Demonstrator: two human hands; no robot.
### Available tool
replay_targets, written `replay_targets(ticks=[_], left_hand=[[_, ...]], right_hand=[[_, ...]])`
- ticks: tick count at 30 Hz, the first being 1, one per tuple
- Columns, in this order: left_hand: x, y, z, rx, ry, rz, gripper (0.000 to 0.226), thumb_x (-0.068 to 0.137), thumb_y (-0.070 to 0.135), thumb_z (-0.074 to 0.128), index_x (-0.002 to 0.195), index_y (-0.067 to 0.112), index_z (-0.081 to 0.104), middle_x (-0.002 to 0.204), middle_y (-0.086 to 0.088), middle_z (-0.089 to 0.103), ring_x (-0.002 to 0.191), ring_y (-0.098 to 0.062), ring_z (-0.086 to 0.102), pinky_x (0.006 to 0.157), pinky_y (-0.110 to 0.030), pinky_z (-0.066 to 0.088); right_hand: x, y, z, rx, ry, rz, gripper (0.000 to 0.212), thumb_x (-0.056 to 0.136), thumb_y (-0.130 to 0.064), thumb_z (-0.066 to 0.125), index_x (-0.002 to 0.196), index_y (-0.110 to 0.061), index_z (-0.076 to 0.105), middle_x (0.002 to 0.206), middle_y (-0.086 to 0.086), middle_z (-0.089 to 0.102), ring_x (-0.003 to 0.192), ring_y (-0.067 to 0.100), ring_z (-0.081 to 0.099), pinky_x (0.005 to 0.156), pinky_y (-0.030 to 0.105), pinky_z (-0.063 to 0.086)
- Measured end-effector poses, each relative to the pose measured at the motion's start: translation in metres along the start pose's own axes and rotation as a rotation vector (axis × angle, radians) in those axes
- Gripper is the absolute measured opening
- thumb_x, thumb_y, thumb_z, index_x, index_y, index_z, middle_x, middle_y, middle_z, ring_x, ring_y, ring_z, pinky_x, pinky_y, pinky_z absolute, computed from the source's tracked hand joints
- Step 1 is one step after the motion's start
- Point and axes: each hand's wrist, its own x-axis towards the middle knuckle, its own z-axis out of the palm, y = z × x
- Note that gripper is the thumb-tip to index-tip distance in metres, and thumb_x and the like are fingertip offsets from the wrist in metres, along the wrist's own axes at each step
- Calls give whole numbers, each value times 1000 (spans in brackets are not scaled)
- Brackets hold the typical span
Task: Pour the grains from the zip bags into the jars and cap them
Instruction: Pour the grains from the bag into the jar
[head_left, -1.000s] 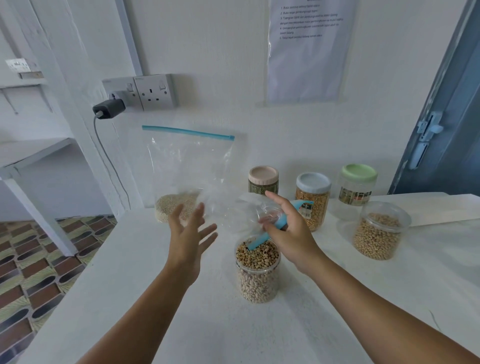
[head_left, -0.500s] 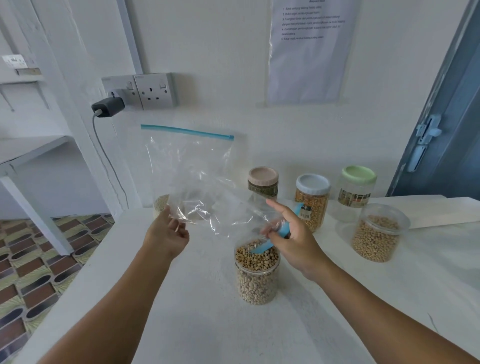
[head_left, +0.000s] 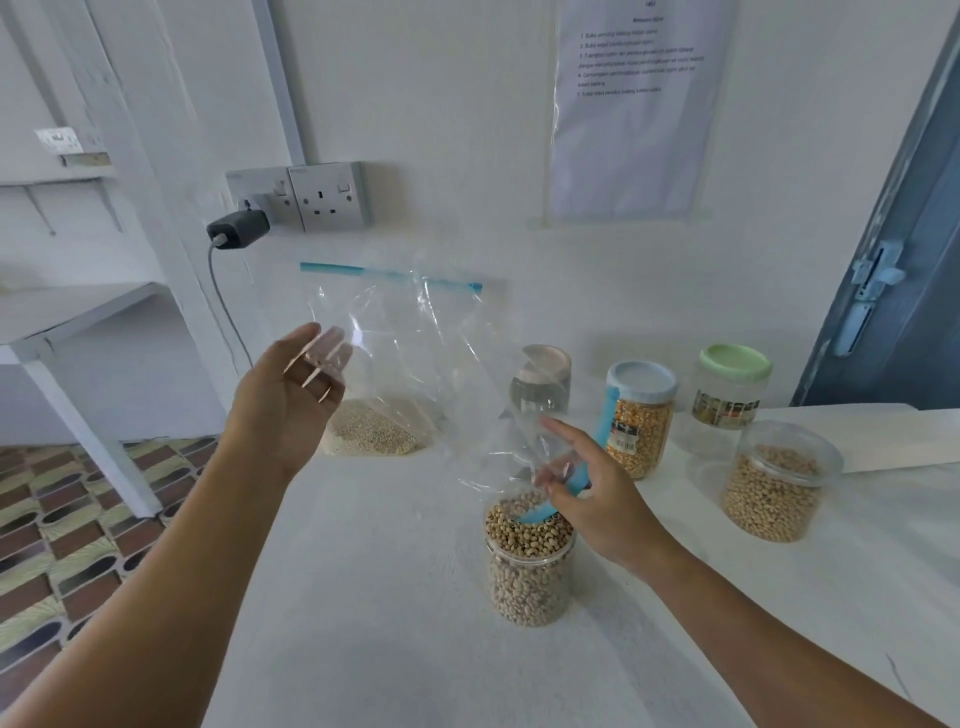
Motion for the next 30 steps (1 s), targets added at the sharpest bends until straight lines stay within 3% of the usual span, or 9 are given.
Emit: replay_targets(ticks=[4,9,13,19,24,27,30], left_hand=[[-5,3,4,126,-93,26,19,101,12,60,97,11,78,125,-18,72,114,-26,72,90,-28,60],[-8,4,4,259,-125,72,16,102,8,59,112,6,71,121,-21,72,110,-30,72,94,-29,57],[-12,9,5,314,-148,116,18,95,3,67,111,8,72,112,-18,76,106,-28,73,89,-25,58],[-10,19,7,312,-2,244,14,94,2,70,99,14,76,109,-14,77,99,-25,75,87,-25,57],[-8,16,11,523,122,507,12,93,11,77,104,16,79,93,-2,80,92,-23,76,81,-23,57],[-13,17,18,530,100,524,11,94,12,76,105,15,77,86,-1,78,85,-19,74,82,-24,55],[-19,21,20,580,-41,454,18,98,18,72,115,12,74,91,-8,77,88,-20,72,86,-29,55]], right_hand=[[-1,2,0,22,9,0,71,94,3,66,149,-38,49,91,-12,69,104,12,71,96,27,58],[0,3,2,23,22,-2,71,94,4,66,148,-38,50,92,-10,69,102,10,71,97,29,58],[1,3,2,11,12,4,70,94,0,68,148,-41,48,96,-15,70,107,10,69,101,28,56],[-1,0,2,30,20,-24,69,95,2,66,148,-39,48,95,-9,72,105,10,71,98,27,57],[0,-4,4,61,41,-37,71,96,4,65,150,-38,46,97,-11,72,107,9,72,93,21,57],[0,-4,6,54,32,-28,72,96,4,65,151,-37,46,98,-15,71,107,10,72,95,23,57],[-1,-2,6,36,52,-30,73,94,6,65,151,-37,47,95,-12,70,106,11,72,96,25,58]])
